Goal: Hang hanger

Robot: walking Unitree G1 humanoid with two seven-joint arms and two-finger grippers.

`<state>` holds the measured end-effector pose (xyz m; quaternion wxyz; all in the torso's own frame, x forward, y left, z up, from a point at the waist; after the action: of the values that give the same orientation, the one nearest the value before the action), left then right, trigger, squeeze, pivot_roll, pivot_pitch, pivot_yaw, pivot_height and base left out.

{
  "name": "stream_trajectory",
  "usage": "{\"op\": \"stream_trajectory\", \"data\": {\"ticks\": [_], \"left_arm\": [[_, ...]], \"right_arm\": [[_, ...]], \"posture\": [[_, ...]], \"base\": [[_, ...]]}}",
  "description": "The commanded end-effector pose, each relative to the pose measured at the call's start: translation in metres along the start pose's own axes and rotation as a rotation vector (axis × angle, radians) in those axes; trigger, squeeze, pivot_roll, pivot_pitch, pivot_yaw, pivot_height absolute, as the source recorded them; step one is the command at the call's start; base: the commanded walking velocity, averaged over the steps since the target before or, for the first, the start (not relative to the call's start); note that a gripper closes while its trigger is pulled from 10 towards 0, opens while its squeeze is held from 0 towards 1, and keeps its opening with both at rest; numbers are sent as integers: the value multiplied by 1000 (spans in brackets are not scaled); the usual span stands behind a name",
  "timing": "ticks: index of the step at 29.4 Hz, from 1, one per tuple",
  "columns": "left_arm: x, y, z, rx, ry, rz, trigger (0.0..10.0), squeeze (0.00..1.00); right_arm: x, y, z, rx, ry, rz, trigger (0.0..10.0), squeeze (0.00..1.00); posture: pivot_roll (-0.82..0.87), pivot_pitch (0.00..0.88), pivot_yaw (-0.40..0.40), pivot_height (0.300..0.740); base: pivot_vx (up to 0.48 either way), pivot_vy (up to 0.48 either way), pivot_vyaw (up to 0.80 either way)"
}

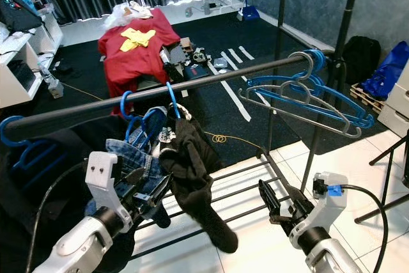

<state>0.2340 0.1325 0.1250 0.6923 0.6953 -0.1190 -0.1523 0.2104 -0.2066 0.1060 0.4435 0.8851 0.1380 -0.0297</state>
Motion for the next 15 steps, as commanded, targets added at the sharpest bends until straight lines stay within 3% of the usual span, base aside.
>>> {"op": "stream_trajectory", "data": {"ticks": [1,4,7,15], "left_arm": [[-2,-6,-4,11,21,-39,10000,0],[-2,-6,-4,11,21,-39,10000,0],[-3,-10,-4,21,4,-59,10000,0],[-6,-13,-1,21,-12,-72,10000,0]], "right_arm": [[0,-2,-1,15,10,-15,10000,0],[0,-2,-1,15,10,-15,10000,0],[0,-2,0,19,12,-18,10000,0],[-1,-2,1,17,16,-31,10000,0]], "posture": [[-101,38,54,740],[-101,38,54,740],[-100,35,48,740],[-97,23,41,740]], "base": [[-465,0,0],[-465,0,0],[-107,0,0],[-474,0,0]]}}
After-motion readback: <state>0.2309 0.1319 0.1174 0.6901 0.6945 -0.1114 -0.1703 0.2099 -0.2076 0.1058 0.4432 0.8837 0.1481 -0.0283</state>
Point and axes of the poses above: a point about 5 cm out from each wrist's last joint towards the gripper, its own x axis pointing out of the wrist towards the gripper, its own y axis along the axis of the wrist's last joint, z = x × y, the point moved 1 cm from there along x, pointing out of the wrist towards the gripper, and after that the axes turned 13 degrees about x, right-handed, at the moved point
